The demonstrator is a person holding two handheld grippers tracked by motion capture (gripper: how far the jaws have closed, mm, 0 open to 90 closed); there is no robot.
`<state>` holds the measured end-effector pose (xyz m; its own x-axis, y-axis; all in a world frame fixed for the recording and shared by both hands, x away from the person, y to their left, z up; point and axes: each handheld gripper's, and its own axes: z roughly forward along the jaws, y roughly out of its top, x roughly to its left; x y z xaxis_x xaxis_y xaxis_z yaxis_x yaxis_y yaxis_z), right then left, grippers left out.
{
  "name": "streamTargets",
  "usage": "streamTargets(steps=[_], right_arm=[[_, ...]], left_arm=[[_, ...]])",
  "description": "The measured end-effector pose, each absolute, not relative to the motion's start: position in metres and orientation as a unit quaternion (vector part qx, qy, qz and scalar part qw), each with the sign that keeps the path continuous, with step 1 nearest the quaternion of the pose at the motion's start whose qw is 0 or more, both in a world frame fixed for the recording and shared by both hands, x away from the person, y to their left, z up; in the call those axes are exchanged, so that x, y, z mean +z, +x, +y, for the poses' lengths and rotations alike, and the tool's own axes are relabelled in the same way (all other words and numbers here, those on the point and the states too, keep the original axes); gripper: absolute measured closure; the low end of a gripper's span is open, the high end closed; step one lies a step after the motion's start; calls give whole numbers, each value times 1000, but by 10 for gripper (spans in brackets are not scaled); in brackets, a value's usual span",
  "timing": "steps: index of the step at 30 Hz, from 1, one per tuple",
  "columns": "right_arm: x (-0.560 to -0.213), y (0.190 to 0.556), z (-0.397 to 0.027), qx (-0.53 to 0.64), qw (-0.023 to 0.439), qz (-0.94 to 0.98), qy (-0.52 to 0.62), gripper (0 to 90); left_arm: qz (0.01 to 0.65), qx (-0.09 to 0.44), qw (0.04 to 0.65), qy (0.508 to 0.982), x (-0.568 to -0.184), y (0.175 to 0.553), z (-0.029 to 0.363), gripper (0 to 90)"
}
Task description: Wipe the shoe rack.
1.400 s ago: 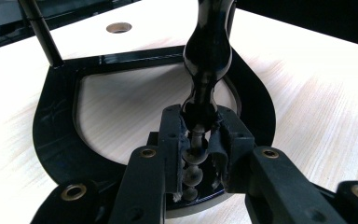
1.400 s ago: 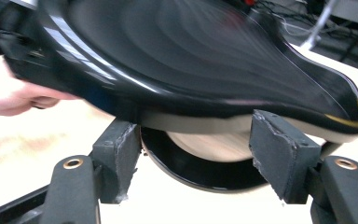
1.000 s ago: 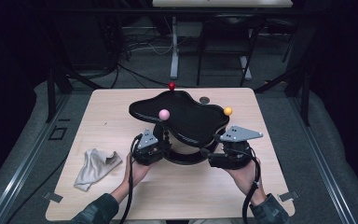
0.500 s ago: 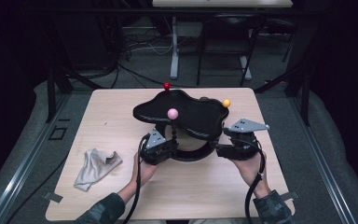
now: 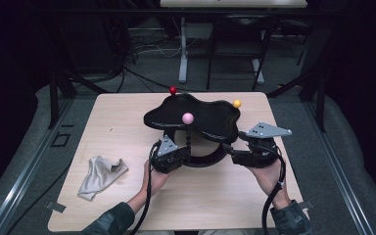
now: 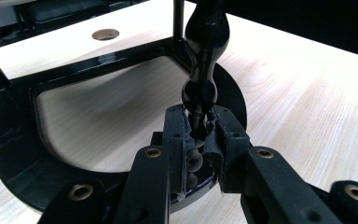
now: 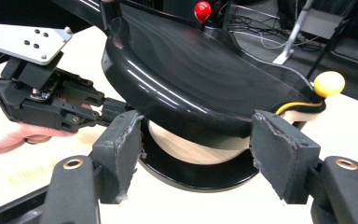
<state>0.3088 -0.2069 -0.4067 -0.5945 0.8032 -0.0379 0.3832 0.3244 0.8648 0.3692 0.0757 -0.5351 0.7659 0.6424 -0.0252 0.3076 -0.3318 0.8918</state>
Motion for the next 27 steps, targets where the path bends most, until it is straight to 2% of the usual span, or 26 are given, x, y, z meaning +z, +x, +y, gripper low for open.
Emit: streamTargets(steps=[13, 27], right_arm=[[-403, 314, -214, 450, 253, 759, 397, 365], [-405, 330, -226, 456, 253, 743, 419, 362]], left_arm=[[289, 168, 496, 801, -535, 374, 64, 784], [302, 163, 503, 793, -537, 385, 51, 768]])
